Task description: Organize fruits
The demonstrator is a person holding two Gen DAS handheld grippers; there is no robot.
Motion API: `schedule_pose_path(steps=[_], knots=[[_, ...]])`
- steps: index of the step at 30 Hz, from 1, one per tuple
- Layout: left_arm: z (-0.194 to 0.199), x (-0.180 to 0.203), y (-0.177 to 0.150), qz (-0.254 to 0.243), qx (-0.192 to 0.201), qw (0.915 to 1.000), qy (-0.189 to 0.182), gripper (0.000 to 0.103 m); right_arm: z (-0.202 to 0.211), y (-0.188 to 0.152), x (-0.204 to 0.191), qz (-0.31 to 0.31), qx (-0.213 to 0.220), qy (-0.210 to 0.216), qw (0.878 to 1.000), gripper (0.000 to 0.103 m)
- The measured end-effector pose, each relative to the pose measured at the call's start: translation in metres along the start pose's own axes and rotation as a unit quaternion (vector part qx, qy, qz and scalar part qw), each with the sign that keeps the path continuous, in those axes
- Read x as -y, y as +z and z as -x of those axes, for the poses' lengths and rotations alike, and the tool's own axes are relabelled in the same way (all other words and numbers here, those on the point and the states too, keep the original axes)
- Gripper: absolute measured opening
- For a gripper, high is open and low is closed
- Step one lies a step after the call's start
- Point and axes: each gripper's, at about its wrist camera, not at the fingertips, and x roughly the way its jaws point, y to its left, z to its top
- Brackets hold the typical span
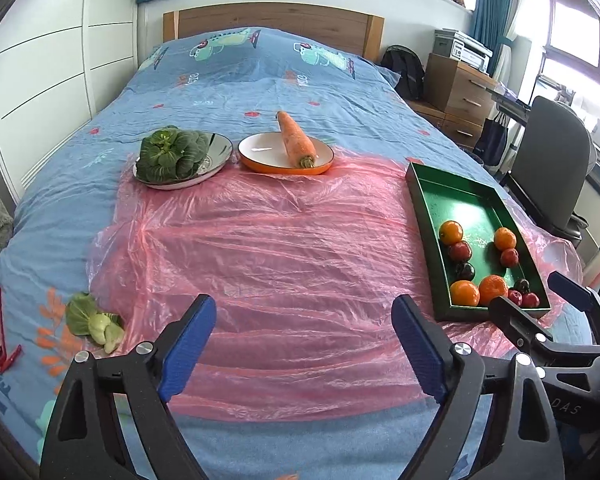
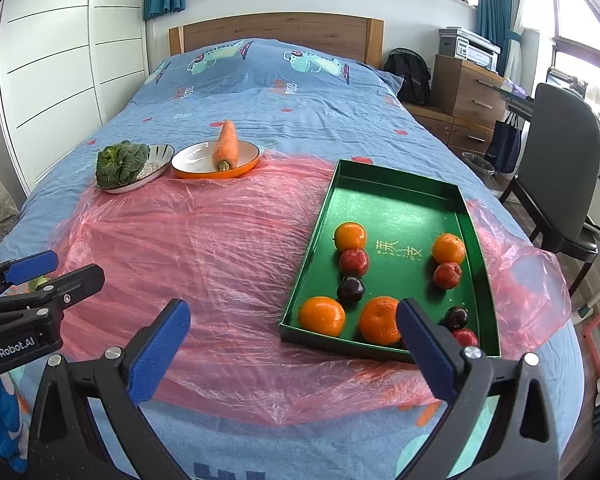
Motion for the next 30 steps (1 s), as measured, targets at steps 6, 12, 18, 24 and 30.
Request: schedule_pose_path(steps=[6, 12, 18, 24, 30], knots=[[0.011, -0.013, -0.002, 0.005, 0.0, 0.9999, 0.01, 0.097, 0.008, -0.005, -0.008, 0.0, 0.004, -0.004, 1.0, 0.103], [0.017, -0.019, -0.006, 0.003, 0.007, 0.9997, 0.024, 0.101, 0.016, -0.009, -0.012, 0.001, 0.01, -0.012, 1.0, 0.103], [0.016, -0.026, -0.009, 0.012, 0.003, 0.9995, 0.031, 0.101, 0.022, -0.01, -0.007, -0.007, 0.017, -0.022, 1.0, 0.103], [0.015, -0.031, -0.009, 0.019, 0.002, 0.9993, 0.031, 0.101, 0.023, -0.013, 0.005, -0.023, 0.014, -0.034, 0.999, 0.103], [0.016, -0.031, -0.009, 0.018, 0.002, 0.9994, 0.03, 0.101, 0.022, -0.015, 0.011, -0.033, 0.011, -0.038, 0.999, 0.103]])
